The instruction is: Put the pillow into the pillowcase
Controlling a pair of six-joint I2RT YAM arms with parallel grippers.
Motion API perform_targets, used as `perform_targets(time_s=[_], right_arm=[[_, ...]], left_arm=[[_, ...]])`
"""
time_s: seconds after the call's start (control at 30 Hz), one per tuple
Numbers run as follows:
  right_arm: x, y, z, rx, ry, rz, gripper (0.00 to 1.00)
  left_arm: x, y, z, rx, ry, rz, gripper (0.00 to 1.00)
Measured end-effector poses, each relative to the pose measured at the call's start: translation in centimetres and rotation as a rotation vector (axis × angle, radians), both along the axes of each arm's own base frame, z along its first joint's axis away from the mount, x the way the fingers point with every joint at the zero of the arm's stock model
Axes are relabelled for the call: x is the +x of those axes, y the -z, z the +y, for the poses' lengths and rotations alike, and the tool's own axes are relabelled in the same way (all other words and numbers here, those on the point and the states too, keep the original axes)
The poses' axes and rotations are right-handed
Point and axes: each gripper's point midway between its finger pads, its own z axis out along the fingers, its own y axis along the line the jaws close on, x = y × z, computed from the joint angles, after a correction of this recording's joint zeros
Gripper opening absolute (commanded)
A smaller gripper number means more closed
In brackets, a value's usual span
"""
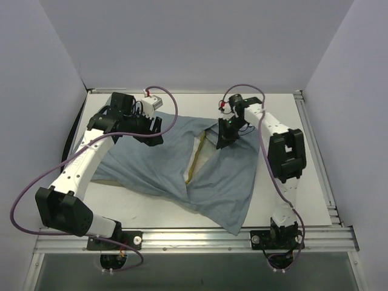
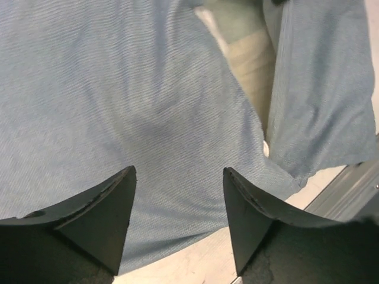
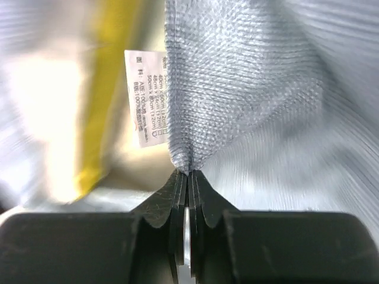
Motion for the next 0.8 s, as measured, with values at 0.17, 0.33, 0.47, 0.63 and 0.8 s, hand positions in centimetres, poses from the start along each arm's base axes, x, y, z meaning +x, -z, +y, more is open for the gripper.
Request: perform_targets(time_s=[0.17, 0.33, 0.47, 0.63, 0.8], right_arm=[[1.9, -10.8, -2.2, 0.291, 0.085, -0.200, 0.00], [0.7, -18.4, -2.4, 0.486, 0.042, -0.357, 0.00], [-1.4, -19.3, -1.3, 0.574, -0.018, -0.342, 0.00], [-2.3, -15.0, -0.5, 0.568, -0.029, -0.219, 0.00], [-1.5, -9.3, 0.3, 0.533, 0.000, -0.063, 0.00]], left_arm=[[-0.1, 1.6, -4.7, -0.034, 0.157, 0.018, 0.59], [1.0, 6.3, -11.1, -0.041, 0.284, 0.104, 0.46], [2.1, 12.0, -12.6, -0.030, 0.261, 0.234, 0.43], [2.3, 13.2, -13.7, -0.097, 0.220, 0.311, 0.54], [2.5, 9.4, -14.1, -0.157, 0.225, 0.237, 0.70]])
